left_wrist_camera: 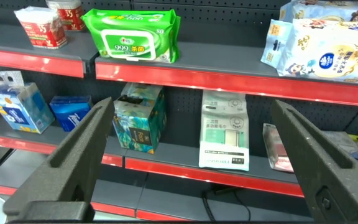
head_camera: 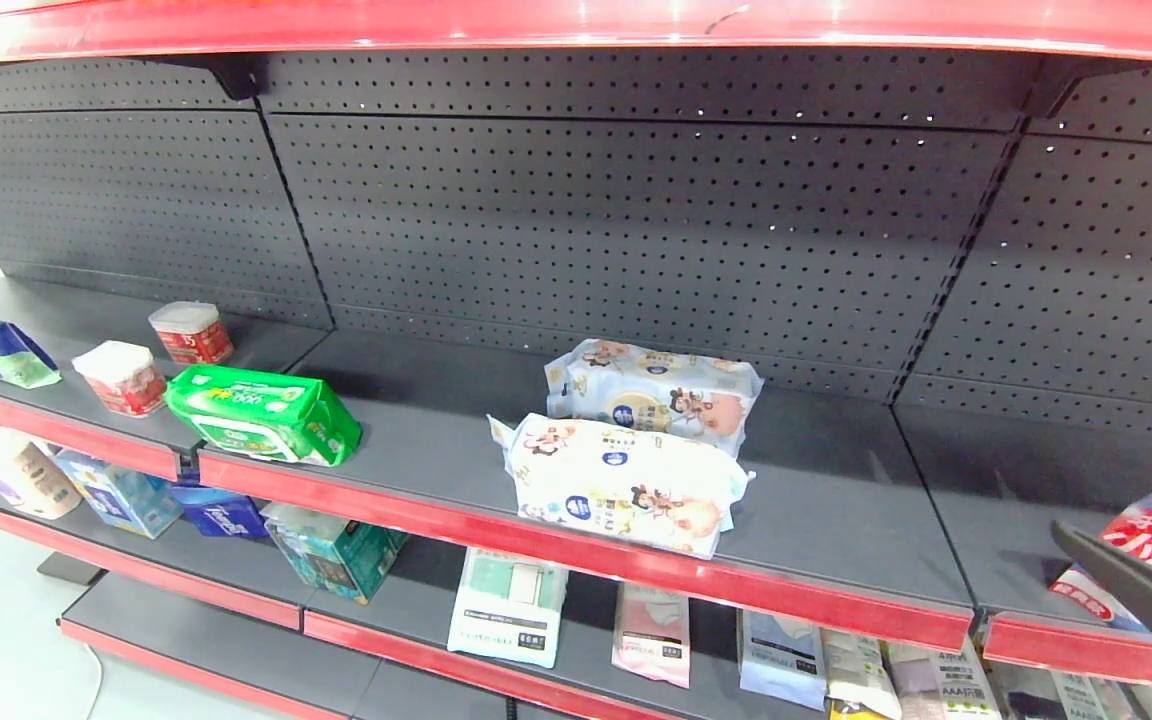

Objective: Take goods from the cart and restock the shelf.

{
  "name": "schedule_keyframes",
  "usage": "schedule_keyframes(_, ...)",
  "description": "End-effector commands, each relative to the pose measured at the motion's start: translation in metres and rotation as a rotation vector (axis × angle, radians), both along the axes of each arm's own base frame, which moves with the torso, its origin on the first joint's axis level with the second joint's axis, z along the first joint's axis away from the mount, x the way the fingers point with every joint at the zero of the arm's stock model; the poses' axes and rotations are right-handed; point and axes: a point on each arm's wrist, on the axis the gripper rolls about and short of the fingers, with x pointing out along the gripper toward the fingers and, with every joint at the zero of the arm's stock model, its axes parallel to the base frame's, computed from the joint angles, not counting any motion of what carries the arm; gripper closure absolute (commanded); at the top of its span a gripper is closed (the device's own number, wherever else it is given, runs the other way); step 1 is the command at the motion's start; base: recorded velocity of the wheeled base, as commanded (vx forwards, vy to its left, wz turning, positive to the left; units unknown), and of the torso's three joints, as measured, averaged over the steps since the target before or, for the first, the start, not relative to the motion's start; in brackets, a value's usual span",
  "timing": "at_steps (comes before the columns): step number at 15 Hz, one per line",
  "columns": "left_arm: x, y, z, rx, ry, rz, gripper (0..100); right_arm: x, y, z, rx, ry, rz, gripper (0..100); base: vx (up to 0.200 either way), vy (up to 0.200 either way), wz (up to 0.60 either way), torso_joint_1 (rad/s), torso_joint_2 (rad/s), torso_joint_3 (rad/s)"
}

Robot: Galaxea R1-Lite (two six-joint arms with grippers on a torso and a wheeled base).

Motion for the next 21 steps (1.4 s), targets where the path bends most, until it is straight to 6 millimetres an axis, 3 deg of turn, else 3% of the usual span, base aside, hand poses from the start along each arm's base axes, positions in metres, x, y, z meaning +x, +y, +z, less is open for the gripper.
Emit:
schedule_keyframes(1, 0.0, 0.0, 0.0, 0.0, 0.0, 0.0, 0, -0.055, -0.01, -0.013, 0.052, -0.052, -0.085, 0, 0.0, 0.0, 0.0, 0.0, 0.0, 0.0)
schedule_keyframes(2, 0.0, 0.0, 0.0, 0.0, 0.0, 0.0, 0, -0.078, -0.013, -0.029, 0.095, -0.008, -0.127, 0, 0.0, 0.0, 0.0, 0.0, 0.0, 0.0)
schedule_keyframes(5, 0.0, 0.0, 0.0, 0.0, 0.0, 0.0, 0, -0.104, -0.018, -0.054, 0.129, -0.049, -0.219, 0, 0.0, 0.0, 0.0, 0.0, 0.0, 0.0)
schedule_keyframes(6, 0.0, 0.0, 0.0, 0.0, 0.0, 0.0, 0, -0.107, -0.019, -0.072, 0.128, -0.067, -0.258, 0, 0.0, 0.0, 0.0, 0.0, 0.0, 0.0)
schedule_keyframes(9, 0.0, 0.0, 0.0, 0.0, 0.0, 0.001, 0, -0.096, -0.02, -0.097, 0.129, -0.077, -0.359, 0, 0.0, 0.0, 0.0, 0.0, 0.0, 0.0)
schedule_keyframes(11, 0.0, 0.0, 0.0, 0.0, 0.0, 0.0, 0, -0.094, -0.02, -0.096, 0.105, -0.048, -0.378, 0, 0.0, 0.0, 0.0, 0.0, 0.0, 0.0)
schedule_keyframes(14, 0.0, 0.0, 0.0, 0.0, 0.0, 0.0, 0, -0.093, -0.018, -0.095, 0.102, -0.04, -0.538, 0, 0.0, 0.0, 0.0, 0.0, 0.0, 0.0)
schedule_keyframes(17, 0.0, 0.0, 0.0, 0.0, 0.0, 0.0, 0, -0.096, -0.016, -0.096, 0.149, -0.089, -0.495, 0, 0.0, 0.0, 0.0, 0.0, 0.0, 0.0)
schedule_keyframes(21, 0.0, 0.0, 0.0, 0.0, 0.002, 0.0, 0, -0.096, -0.013, -0.103, 0.136, -0.004, -0.366, 0, 0.0, 0.0, 0.0, 0.0, 0.0, 0.0)
